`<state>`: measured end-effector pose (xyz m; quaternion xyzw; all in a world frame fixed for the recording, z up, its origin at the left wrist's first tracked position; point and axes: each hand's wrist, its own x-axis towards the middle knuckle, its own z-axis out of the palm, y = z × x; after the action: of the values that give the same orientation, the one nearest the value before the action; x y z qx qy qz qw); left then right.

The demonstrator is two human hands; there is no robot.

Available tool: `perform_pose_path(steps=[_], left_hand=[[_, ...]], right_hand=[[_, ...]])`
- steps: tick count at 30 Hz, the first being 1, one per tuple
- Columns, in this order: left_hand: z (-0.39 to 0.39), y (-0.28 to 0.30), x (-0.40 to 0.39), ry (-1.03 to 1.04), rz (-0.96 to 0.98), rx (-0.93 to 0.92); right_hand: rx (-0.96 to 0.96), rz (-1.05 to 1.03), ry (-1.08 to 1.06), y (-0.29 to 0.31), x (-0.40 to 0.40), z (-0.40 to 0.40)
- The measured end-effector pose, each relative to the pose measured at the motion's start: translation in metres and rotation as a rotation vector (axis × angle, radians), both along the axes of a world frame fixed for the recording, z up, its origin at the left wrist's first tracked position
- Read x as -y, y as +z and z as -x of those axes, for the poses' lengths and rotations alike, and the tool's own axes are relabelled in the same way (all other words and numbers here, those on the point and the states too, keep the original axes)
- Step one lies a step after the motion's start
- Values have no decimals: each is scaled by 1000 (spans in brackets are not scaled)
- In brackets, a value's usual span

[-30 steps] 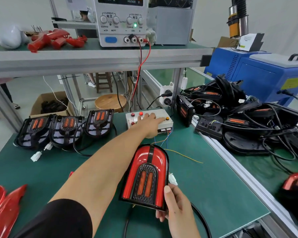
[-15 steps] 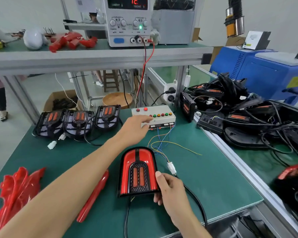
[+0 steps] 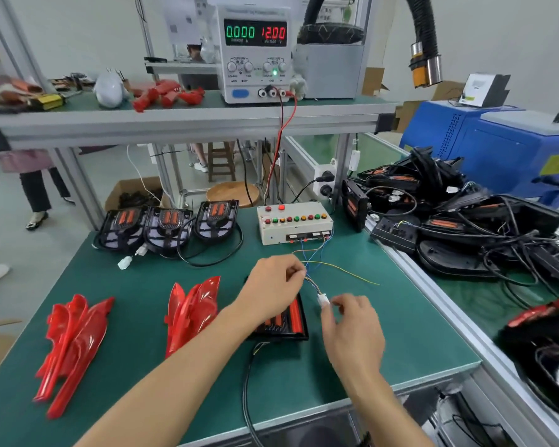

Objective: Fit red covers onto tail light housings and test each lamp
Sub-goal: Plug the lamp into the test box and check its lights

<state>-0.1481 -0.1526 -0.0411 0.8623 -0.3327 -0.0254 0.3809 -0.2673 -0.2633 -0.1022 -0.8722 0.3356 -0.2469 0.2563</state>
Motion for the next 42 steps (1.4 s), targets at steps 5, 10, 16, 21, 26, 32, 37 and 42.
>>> perform_pose_path(steps=[5,10,16,21,26,32,37,42], left_hand=[[13,-1,9,20,-67,-33],[17,-4,14,62,-60,-112],[15,-13,28,110,172,-575],[19,-6,48,139,403,-918],[25,-4,55,178,567,-1170],[24,3,54,178,715,-1389],[24,4,56,214,775,-1431],[27,4,57,187,755,-1365]], right_hand=[[-301,43,84,-2,22,-17],[-204,-132,141,0,36,-23],[-96,-211,206,15,36,-26],[-79,-214,235,23,38,-32],[-97,-156,306,30,33,-35],[-61,-21,330,39,32,-33],[-59,32,337,44,30,-34],[-52,5,305,48,32,-34]])
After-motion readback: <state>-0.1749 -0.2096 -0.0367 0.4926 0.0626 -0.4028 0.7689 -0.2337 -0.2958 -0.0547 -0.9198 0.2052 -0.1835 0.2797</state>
